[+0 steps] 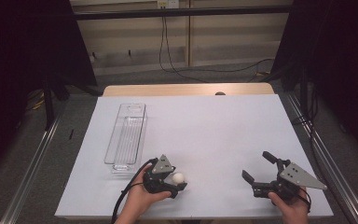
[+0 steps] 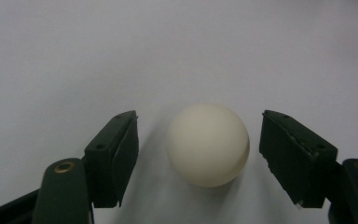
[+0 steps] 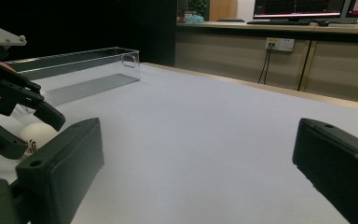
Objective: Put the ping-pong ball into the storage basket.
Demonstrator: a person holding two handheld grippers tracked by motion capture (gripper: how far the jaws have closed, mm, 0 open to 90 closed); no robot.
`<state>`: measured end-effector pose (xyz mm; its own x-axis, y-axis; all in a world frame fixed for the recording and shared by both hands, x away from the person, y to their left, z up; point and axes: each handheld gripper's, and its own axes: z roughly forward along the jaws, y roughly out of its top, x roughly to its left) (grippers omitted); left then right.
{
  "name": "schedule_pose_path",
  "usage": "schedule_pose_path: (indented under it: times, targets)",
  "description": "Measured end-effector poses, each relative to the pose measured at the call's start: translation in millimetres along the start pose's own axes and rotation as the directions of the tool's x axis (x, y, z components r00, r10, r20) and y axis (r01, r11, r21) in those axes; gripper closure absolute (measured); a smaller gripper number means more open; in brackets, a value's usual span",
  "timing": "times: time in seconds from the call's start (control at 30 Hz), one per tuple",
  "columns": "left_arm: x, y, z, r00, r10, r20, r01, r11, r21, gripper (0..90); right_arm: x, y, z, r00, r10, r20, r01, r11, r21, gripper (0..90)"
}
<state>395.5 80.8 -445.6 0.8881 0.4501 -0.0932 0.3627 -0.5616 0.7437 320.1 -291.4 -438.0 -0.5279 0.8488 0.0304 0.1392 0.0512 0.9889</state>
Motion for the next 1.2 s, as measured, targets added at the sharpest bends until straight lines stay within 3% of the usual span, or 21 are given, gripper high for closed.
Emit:
schedule_pose_path:
  times: [0.1,0.17,0.2,0.33,0.43,0.53,0.73,0.93,1.0,1.2]
  targets:
    - [0.7,1.0,-0.3,1.0,0.005,0.004,-0.005,0.9999,0.015,31.5,0.1,0.1,0.0,1.0,-0.001,-0.001,0.001,1.0,-0.001,1.4]
    - [0.0,0.1,1.5,0.9998,-0.004,0.018,0.004,1.0,-0.002,34.1,0.0,0.1,-0.1,1.0,-0.001,-0.001,0.001,1.0,-0.001,1.4]
    - [-0.4,0.7,0.3,1.0,0.006,0.007,-0.006,0.9997,0.022,34.7,0.0,0.0,-0.1,1.0,0.0,0.001,0.0,1.0,0.0,1.4]
    - [0.1,0.6,0.6,0.9999,0.003,0.014,-0.003,0.9996,0.029,37.1,-0.1,0.2,-0.1,1.0,-0.001,0.0,0.001,1.0,-0.002,1.4]
    - [0.6,-0.2,3.1,0.9993,-0.007,0.036,0.007,0.9999,0.012,39.2,0.1,0.2,-0.2,1.0,0.0,-0.001,0.0,1.0,-0.001,1.5]
    - [1.2,0.5,1.9,0.9997,-0.001,0.026,0.0,0.9992,0.04,41.4,0.1,0.2,-0.4,1.0,0.001,-0.001,-0.001,1.0,-0.002,1.5]
    - [1.6,-0.4,3.3,0.9993,-0.001,0.038,0.0,0.9993,0.037,48.0,0.0,0.4,-0.7,1.0,0.006,-0.001,-0.006,1.0,-0.002,1.5]
    - [1.1,-0.2,3.1,0.9995,-0.008,0.031,0.006,0.9987,0.051,50.2,0.0,0.5,-0.7,1.0,0.002,0.0,-0.002,1.0,-0.004,1.5]
    - [1.5,-0.9,4.5,0.999,-0.013,0.042,0.012,0.9996,0.027,50.7,0.1,0.6,-0.7,1.0,0.003,0.003,-0.003,1.0,-0.004,1.5]
    - [2.0,-0.7,3.9,0.999,-0.019,0.04,0.018,0.9993,0.033,51.0,0.2,0.7,-0.7,1.0,0.006,0.003,-0.006,1.0,-0.005,1.5]
